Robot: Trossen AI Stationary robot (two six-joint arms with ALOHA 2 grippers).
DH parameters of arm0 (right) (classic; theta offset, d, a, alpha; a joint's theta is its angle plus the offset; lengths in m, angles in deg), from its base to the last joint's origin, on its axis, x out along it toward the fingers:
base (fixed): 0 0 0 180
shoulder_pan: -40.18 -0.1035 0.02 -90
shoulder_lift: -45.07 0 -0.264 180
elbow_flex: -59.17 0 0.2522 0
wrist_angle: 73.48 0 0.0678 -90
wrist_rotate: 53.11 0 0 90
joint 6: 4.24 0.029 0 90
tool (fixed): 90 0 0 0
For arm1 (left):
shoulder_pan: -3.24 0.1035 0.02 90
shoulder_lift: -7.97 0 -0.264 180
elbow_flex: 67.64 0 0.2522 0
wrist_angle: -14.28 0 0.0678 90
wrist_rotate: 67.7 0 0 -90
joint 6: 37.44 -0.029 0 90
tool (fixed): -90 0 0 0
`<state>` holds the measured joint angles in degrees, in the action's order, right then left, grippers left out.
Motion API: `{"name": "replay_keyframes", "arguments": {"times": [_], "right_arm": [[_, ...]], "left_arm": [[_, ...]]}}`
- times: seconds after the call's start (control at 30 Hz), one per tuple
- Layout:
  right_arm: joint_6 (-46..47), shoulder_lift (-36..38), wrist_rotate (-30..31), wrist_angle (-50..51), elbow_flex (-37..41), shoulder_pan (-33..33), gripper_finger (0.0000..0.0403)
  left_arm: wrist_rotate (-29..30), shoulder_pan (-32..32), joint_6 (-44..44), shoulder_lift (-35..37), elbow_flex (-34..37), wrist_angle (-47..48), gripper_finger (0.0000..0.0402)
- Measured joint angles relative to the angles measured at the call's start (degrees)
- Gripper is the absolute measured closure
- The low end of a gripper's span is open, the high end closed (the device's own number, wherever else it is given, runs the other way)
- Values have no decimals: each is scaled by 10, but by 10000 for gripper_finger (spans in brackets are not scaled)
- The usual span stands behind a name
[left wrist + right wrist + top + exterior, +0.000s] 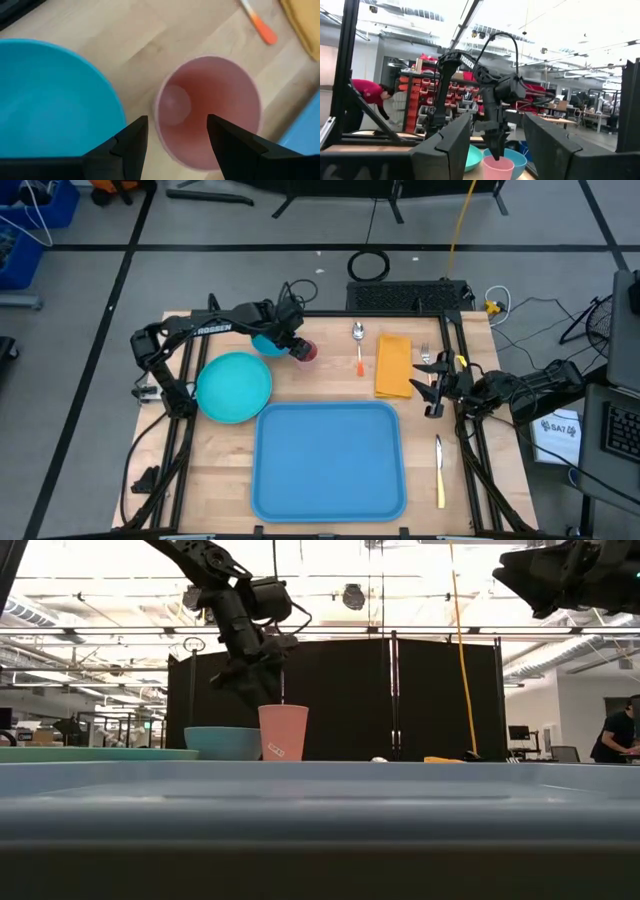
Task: Set up tray
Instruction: Put the pink cup on the blue tray
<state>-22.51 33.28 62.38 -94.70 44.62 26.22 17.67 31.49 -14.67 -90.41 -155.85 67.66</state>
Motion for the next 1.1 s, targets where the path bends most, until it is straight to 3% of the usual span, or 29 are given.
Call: {"name": "replay_keyframes", "arguments": {"times": [0.33,0.43,0.73,1.1], "right_arm": [[-7,0,1,1,0,0,229],[-6,0,1,1,0,0,229],[-6,0,1,1,0,0,229],[-8,0,2,2,0,0,229]], "left_arm": [[1,2,16,0,0,12,202],[1,1,14,0,0,13,237],[2,-1,-1,0,0,13,388],[10,-22,-32,16,4,2,398]]}}
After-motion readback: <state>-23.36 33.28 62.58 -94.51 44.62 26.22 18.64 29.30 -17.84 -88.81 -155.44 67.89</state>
